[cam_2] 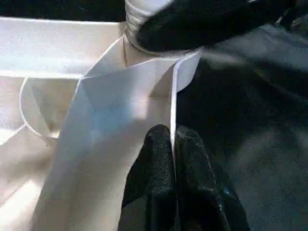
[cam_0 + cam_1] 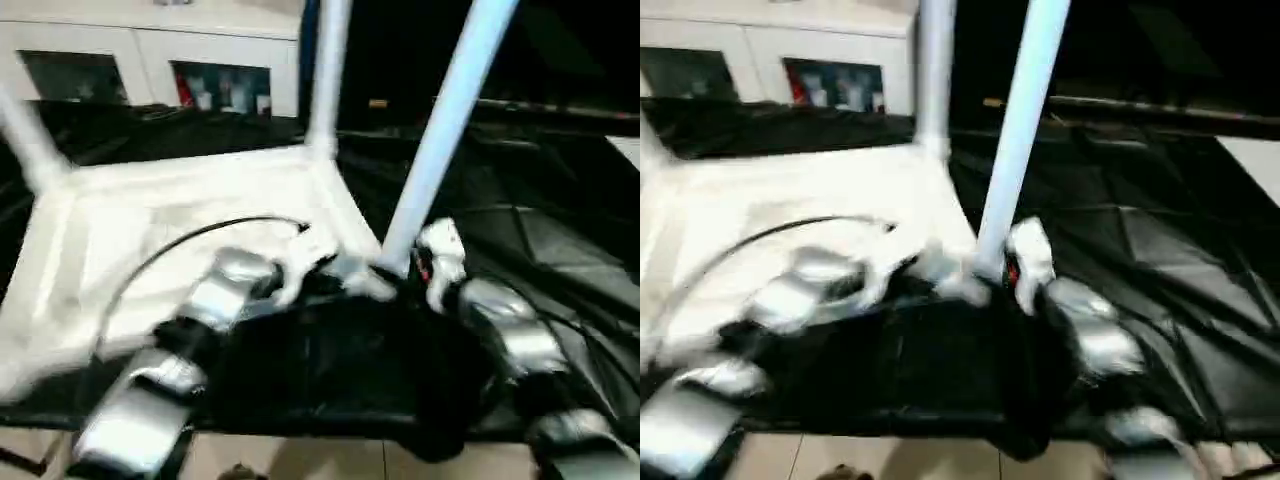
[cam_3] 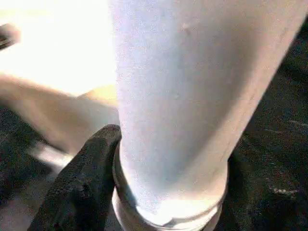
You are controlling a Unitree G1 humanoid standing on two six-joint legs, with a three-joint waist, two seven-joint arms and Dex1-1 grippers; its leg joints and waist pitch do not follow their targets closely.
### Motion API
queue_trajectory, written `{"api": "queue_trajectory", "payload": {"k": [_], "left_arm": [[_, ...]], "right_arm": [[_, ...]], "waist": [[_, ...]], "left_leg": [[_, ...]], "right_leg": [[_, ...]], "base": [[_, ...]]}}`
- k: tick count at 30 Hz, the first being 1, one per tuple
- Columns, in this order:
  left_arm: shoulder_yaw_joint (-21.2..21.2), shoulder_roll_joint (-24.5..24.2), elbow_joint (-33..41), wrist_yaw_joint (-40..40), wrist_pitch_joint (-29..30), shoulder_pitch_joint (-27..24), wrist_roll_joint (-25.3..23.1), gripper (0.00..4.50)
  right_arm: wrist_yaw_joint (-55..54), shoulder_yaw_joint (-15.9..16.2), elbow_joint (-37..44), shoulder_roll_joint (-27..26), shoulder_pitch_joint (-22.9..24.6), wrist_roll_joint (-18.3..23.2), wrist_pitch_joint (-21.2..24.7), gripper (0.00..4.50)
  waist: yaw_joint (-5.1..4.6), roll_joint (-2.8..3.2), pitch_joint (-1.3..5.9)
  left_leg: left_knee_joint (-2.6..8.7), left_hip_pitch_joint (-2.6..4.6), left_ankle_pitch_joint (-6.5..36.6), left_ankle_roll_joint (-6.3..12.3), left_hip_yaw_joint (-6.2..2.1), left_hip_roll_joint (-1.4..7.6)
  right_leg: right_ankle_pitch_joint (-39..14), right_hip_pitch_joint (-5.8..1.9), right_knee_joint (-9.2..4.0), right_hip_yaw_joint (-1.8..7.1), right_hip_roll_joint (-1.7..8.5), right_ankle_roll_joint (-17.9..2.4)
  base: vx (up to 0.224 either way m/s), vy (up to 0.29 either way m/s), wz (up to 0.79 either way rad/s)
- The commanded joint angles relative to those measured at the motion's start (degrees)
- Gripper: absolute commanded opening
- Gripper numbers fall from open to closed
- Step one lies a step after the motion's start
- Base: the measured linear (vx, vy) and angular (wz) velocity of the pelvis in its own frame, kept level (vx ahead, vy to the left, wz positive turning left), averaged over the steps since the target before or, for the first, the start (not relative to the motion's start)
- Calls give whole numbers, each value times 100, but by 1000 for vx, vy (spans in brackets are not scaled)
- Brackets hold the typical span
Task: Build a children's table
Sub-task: Rotate leg to tighten
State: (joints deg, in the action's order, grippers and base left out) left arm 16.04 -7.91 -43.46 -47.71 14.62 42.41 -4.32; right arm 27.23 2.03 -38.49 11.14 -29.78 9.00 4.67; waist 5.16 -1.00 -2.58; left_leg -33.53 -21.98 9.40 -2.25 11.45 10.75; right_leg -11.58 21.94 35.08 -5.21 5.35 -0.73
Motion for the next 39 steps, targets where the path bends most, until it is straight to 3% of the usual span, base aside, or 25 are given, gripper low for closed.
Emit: {"api": "queue_trajectory", "payload": {"k": [1, 3, 7, 10, 16, 20, 27, 29, 35, 36, 39], "left_arm": [[-381, 177, -180, 689, 1, 61, 169, 0], [-383, 407, -292, 958, -1, 115, 153, 0], [-202, 723, -548, 1191, -241, 226, -30, 0], [-91, 641, -537, 1040, -395, 224, -107, 0], [10, 312, -341, 511, -519, 135, -90, 0], [46, 25, -184, -102, -711, 53, -22, 0], [112, -327, 107, -1152, -804, -89, 196, 0], [210, -497, 390, -1794, -790, -211, 385, 0], [245, -653, 725, -2391, -706, -331, 526, 0], [245, -667, 763, -2463, -690, -343, 550, 0], [243, -707, 885, -2564, -609, -379, 579, 0]], "right_arm": [[-814, -257, -481, -125, 27, -60, 298, 272], [-1194, -258, -639, -372, -118, -112, 325, 272], [-1499, -118, -955, -710, -400, -315, 131, 272], [-1381, -204, -938, -713, -418, -232, -71, 341], [-573, -109, -468, -349, -284, -162, -282, 387], [539, 94, 199, 169, 23, -59, -196, 387], [1952, 473, 948, 930, 456, 32, -199, 387], [2410, 505, 1290, 1141, 612, 214, -36, 387], [2941, 638, 1613, 1368, 764, 268, 137, 387], [2966, 653, 1618, 1373, 764, 263, 138, 359], [3034, 717, 1571, 1370, 731, 205, 124, 349]], "waist": [[1, -20, 339], [-1, -45, 347], [-12, -17, 338], [4, -25, 336], [24, -50, 341], [61, -62, 335], [69, -32, 334], [95, -19, 335], [160, -15, 325], [159, -16, 321], [162, -30, 320]], "left_leg": [[422, 151, 1432, -99, -170, 304], [406, 131, 1254, 7, -153, 289], [413, 134, 1289, 69, -151, 282], [430, 143, 1470, 39, -162, 303], [413, 119, 1277, 175, -148, 293], [403, 97, 1161, 332, -147, 300], [407, 113, 1212, 343, -152, 323], [413, 117, 1229, 349, -158, 341], [418, 150, 1307, 270, -136, 348], [423, 143, 1307, 253, -141, 350], [427, 152, 1377, 190, -143, 353]], "right_leg": [[-1188, -196, -462, 323, 442, -1167], [-1000, -210, -458, 326, 438, -1157], [-1103, -196, -488, 318, 427, -1095], [-1268, -195, -509, 322, 440, -992], [-1071, -217, -485, 318, 441, -1020], [-969, -240, -481, 314, 433, -988], [-858, -228, -457, 311, 431, -1159], [-841, -235, -449, 314, 439, -1216], [-877, -203, -444, 318, 431, -1284], [-912, -208, -445, 321, 438, -1266], [-1100, -197, -463, 328, 460, -1219]], "base": [[0, 0, 0], [0, 0, 0], [0, 0, 0], [0, 0, 0], [0, 0, 0], [0, 0, 0], [0, 0, 0], [0, 0, 0], [0, 0, 0], [0, 0, 0], [0, 0, 0]]}}
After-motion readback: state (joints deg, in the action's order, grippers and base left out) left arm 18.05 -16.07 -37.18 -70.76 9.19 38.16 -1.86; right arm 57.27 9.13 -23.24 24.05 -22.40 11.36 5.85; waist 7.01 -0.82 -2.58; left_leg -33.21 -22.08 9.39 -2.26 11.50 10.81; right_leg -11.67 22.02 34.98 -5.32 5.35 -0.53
